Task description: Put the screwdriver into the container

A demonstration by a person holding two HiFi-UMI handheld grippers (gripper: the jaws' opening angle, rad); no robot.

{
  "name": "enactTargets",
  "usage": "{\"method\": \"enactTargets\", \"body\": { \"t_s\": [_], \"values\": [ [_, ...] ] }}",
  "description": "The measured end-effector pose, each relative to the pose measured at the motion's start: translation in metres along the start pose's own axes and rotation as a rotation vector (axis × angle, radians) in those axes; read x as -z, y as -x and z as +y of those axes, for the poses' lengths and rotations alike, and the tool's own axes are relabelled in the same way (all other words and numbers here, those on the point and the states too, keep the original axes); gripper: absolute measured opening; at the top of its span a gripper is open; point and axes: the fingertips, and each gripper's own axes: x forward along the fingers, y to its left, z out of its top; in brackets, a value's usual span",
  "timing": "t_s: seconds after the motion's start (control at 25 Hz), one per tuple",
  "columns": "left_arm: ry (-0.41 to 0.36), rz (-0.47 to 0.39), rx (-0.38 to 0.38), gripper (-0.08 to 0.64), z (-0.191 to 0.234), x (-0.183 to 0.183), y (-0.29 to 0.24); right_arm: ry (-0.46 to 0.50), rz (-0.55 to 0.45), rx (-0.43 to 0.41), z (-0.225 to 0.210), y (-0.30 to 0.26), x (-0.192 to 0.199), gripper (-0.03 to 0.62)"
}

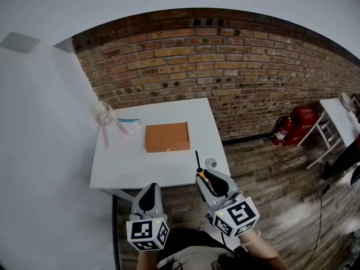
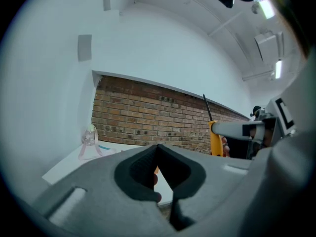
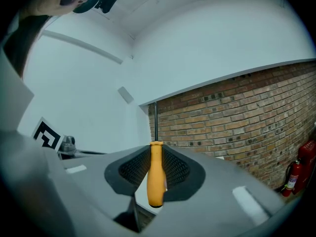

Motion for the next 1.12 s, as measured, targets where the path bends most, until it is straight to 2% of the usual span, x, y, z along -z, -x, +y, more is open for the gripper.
{"method": "enactTargets", "body": {
  "t_s": [0.44,0.72,1.12],
  "values": [
    [-0.010,0.035,-0.007,0.000,-0.003,0.004,-0.029,-0.023,0.009,-0.007,-0.021,-0.015,0.002,0.075],
    [-0.002,0.052,-0.007,0.000,0.011,0.006,-0.069,-0.015,0.002,0.004,-0.040,-0.043,-0.002,0.075],
    [0.028,0.128,0.018,0.021,0.035,0.024,-0.123,-0.012,0.008,0.032,-0.059,-0.086,-0.008,0.075]
  ]
}}
